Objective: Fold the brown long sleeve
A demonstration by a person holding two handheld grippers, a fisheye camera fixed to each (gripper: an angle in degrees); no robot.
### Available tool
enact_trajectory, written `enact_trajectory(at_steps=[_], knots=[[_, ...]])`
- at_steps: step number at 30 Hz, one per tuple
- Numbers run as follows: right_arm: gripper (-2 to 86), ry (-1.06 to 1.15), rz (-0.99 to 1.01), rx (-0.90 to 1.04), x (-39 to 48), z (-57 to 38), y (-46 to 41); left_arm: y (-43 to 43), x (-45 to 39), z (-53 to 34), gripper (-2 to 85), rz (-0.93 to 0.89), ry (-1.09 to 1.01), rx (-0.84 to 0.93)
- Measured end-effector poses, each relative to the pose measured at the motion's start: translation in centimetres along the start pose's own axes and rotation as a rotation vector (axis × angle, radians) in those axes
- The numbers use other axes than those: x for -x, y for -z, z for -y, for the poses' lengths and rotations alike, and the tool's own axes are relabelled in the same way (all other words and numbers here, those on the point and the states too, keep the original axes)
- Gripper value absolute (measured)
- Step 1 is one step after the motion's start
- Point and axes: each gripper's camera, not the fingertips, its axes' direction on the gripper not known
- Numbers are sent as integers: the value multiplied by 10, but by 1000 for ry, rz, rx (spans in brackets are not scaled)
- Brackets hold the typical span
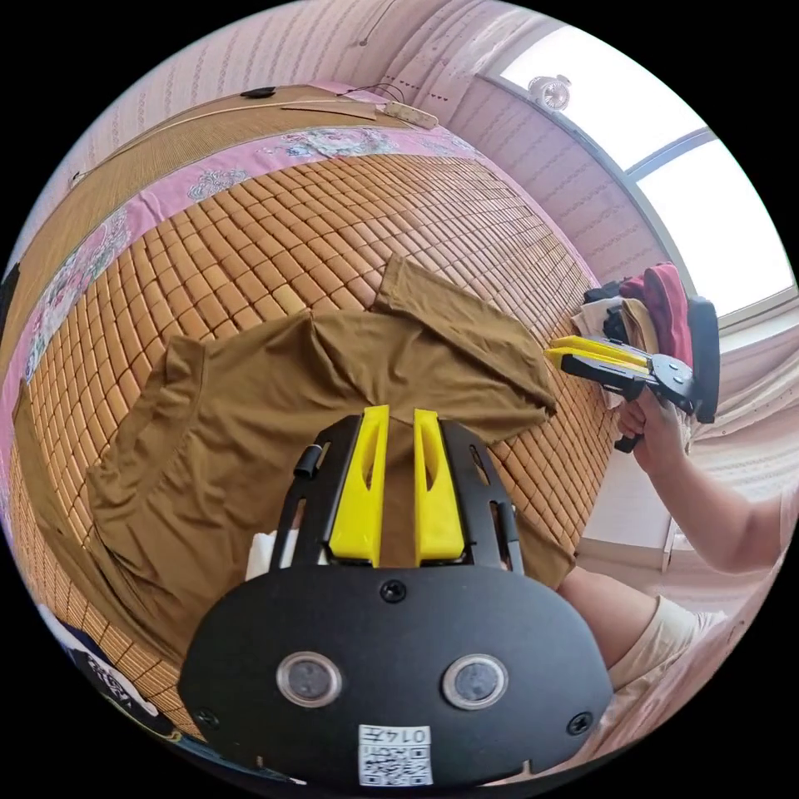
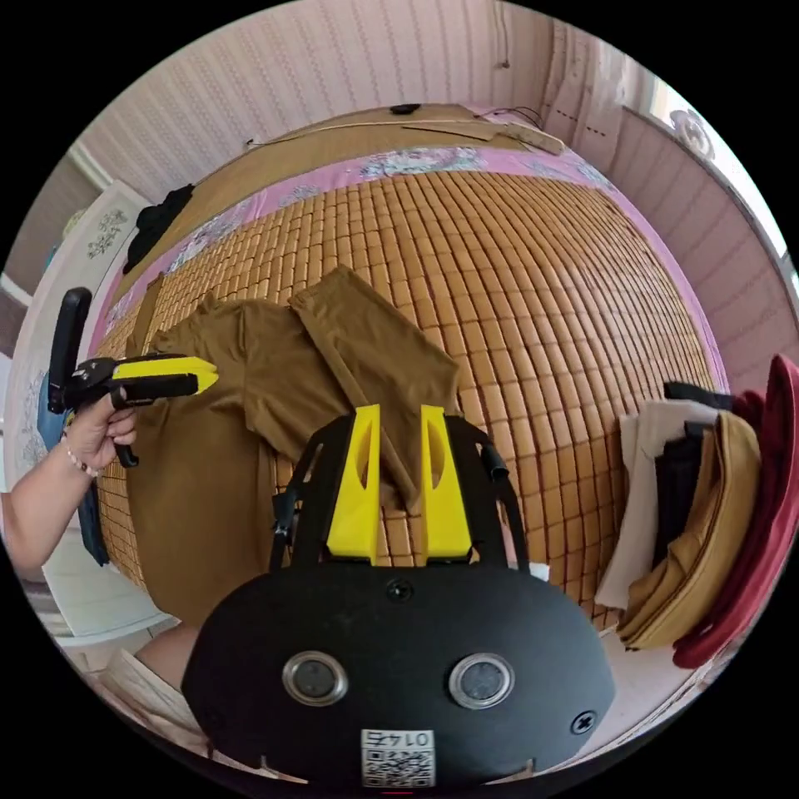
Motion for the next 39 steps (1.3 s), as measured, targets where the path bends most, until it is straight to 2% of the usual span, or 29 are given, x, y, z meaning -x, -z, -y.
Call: enact_trajectory(at_steps=[3, 6, 9, 11, 14, 18, 20, 23, 25, 33, 36, 39], knots=[[111, 139, 76, -63, 33, 39, -19, -31, 4, 30, 61, 67, 1, -9], [111, 216, 62, -31, 59, 63, -54, -62, 11, 49, 62, 111, 20, 4], [46, 222, 72, 2, 58, 66, -74, -94, 18, 52, 57, 153, 24, 40], [5, 108, 74, -24, 33, 55, -59, -103, 21, 45, 51, 149, 16, 4], [-3, -53, 97, -170, -18, 10, -15, -115, 27, 43, 44, 117, 39, 18], [-2, -311, 30, -246, -83, -72, 34, -128, 31, 43, 43, 100, 44, 29], [2, -496, -1, -206, -121, -129, 47, -136, 29, 41, 45, 112, 21, 25], [8, -617, -102, -35, -144, -187, 33, -142, 29, 39, 51, 98, 35, 20], [13, -653, -89, 49, -148, -206, 23, -141, 26, 36, 52, 77, 33, 9], [26, -634, -135, -51, -132, -193, 22, -149, -46, 15, 51, 25, -170, 60], [24, -521, -200, -89, -118, -166, 16, -165, -59, 16, 56, 44, -175, 75], [6, -388, -279, -41, -103, -138, -6, -174, -60, 32, 56, 49, -145, 57]])
